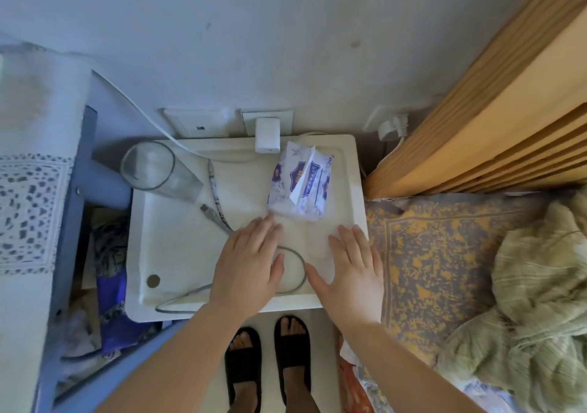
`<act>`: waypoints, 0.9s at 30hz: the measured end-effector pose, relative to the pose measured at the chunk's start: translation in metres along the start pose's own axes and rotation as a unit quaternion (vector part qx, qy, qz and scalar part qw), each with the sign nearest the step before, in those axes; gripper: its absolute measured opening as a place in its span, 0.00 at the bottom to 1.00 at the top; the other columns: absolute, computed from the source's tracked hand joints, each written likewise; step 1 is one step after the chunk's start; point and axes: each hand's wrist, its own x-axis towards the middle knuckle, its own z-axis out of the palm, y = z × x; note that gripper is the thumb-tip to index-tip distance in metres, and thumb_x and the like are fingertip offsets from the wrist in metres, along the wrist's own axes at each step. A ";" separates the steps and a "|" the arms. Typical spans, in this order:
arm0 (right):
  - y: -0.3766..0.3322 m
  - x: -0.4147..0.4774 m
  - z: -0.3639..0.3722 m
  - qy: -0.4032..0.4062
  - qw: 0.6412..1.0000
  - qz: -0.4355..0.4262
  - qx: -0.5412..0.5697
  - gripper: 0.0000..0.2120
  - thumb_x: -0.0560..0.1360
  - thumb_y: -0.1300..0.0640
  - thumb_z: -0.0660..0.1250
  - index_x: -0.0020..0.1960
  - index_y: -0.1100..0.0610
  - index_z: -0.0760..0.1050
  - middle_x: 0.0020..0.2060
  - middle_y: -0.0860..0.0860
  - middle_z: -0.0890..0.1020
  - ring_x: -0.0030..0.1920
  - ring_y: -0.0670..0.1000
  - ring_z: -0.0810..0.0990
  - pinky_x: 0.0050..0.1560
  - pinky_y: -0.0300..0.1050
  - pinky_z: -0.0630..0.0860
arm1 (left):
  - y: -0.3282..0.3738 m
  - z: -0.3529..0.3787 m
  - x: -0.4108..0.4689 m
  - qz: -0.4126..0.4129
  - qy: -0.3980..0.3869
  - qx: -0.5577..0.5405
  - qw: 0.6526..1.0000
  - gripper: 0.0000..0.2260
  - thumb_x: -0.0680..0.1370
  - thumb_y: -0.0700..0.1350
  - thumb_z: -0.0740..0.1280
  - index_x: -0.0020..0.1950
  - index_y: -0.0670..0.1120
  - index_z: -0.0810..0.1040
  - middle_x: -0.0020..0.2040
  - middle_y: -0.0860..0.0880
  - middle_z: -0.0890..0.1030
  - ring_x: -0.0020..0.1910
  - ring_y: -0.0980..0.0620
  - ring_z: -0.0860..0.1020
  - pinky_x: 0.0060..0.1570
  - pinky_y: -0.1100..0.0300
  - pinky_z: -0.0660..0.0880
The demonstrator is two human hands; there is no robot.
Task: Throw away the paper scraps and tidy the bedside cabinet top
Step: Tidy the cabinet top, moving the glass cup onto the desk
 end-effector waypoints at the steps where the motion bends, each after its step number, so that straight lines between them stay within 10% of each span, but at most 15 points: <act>1: -0.002 -0.002 0.002 0.012 1.000 0.005 0.005 0.27 0.71 0.39 0.65 0.60 0.58 0.76 0.65 0.53 0.76 0.71 0.54 0.65 0.69 0.53 0.58 | 0.000 0.001 -0.001 0.004 0.003 0.004 1.000 0.20 0.76 0.48 0.60 0.65 0.42 0.74 0.70 0.44 0.73 0.66 0.43 0.73 0.63 0.47 0.71; 27: -0.044 0.005 -0.030 0.076 0.983 -0.003 0.167 0.23 0.68 0.49 0.65 0.61 0.57 0.76 0.52 0.49 0.81 0.54 0.52 0.78 0.54 0.48 0.77 | -0.016 -0.022 -0.016 -0.005 0.003 0.057 0.998 0.25 0.77 0.51 0.54 0.71 0.41 0.69 0.74 0.43 0.67 0.72 0.44 0.67 0.69 0.48 0.67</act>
